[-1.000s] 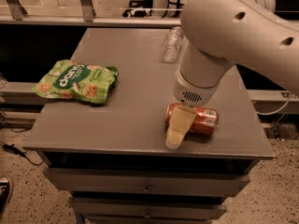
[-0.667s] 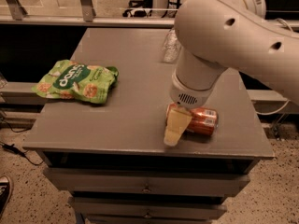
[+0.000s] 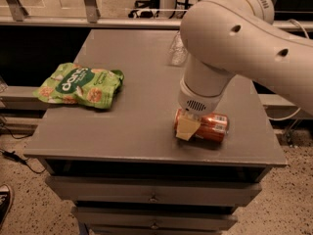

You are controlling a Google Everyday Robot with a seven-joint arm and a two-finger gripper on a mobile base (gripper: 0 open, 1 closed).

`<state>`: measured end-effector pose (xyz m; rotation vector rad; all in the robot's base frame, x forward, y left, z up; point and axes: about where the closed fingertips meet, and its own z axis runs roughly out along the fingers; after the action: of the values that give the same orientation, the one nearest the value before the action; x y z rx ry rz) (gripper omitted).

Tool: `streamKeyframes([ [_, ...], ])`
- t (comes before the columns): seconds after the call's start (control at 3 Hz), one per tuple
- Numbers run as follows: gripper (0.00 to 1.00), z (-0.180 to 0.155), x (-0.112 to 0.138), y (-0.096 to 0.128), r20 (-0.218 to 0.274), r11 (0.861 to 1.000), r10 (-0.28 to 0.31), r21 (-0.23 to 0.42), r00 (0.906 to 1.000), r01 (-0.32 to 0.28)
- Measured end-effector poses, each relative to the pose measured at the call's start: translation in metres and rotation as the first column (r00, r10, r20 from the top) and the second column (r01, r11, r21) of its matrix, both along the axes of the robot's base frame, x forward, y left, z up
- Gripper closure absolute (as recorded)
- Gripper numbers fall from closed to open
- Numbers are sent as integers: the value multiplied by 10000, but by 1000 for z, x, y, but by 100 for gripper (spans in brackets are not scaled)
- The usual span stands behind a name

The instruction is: Place coke can upright

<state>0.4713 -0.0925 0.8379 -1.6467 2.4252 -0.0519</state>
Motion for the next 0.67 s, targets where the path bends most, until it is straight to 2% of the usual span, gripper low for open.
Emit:
streamKeyframes([
  [0.33, 87, 10, 11, -3, 237, 9996, -63, 294, 9997, 56],
  [0.67, 100, 33, 34, -5, 793, 9894, -82, 1454, 9968, -34],
])
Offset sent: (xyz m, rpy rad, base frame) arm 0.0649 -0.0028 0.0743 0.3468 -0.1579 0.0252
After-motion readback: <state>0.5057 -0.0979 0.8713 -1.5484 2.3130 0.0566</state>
